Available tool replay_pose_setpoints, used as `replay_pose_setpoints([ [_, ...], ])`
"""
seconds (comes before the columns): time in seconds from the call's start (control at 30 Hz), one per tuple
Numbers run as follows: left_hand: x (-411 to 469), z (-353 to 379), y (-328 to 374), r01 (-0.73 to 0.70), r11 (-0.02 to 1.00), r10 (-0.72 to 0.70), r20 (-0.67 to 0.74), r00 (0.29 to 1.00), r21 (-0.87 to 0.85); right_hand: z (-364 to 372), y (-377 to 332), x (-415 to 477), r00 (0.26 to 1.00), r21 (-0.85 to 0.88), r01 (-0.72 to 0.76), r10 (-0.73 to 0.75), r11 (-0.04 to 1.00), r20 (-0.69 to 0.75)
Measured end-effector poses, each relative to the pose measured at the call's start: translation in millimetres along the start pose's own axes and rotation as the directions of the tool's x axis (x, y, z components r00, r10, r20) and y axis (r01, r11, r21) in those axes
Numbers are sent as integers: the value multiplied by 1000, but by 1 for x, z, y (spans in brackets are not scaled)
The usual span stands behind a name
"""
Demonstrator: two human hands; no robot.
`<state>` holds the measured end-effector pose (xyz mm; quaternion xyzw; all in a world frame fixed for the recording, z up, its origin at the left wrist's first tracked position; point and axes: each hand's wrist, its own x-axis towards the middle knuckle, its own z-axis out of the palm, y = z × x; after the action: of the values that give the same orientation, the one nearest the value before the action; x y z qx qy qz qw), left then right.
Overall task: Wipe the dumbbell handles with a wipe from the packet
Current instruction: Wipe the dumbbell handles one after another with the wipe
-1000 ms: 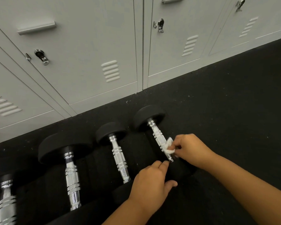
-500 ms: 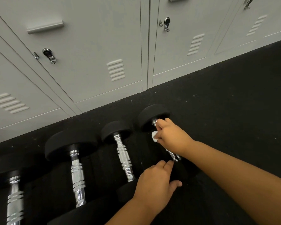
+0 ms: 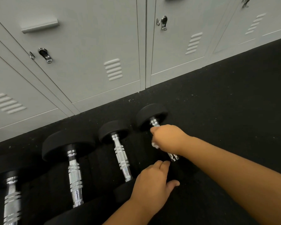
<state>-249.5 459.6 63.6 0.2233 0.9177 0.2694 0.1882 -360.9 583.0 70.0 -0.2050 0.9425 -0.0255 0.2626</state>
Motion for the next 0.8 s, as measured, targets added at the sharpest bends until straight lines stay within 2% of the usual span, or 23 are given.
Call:
replay_pose_setpoints([
  [0.1,-1,0,1,5,1000,-5,3,1000,-2,-1,-4,10,986,-178,43,-70,983,-150],
  [0.17,-1,1,1,9,1000,-9,4,1000,-1,4,-2,8,976,-212,87,-126,974,-180],
  [0.33,-1,0,0,11,1000,-11,4,1000,-1,15,7,-15,974,-147,169,-188,975,-124],
  [0.43,0,-1,1,12,1000,-12,-3,1000,-11,16,19,-31,984,-20,176,-176,984,-29],
  [0.53,-1,-1,2,17,1000,-17,-3,1000,-20,14,33,-42,998,193,35,-46,981,49],
  [0.6,-1,-1,2,15,1000,-15,1,1000,-17,14,39,-37,995,300,-82,96,951,-33],
  [0.7,-1,-1,2,19,1000,-19,5,1000,-7,18,38,-18,909,530,-199,358,825,-215],
  [0.8,1,-1,4,21,1000,-20,15,1000,-5,17,35,9,825,704,-256,530,663,-199],
])
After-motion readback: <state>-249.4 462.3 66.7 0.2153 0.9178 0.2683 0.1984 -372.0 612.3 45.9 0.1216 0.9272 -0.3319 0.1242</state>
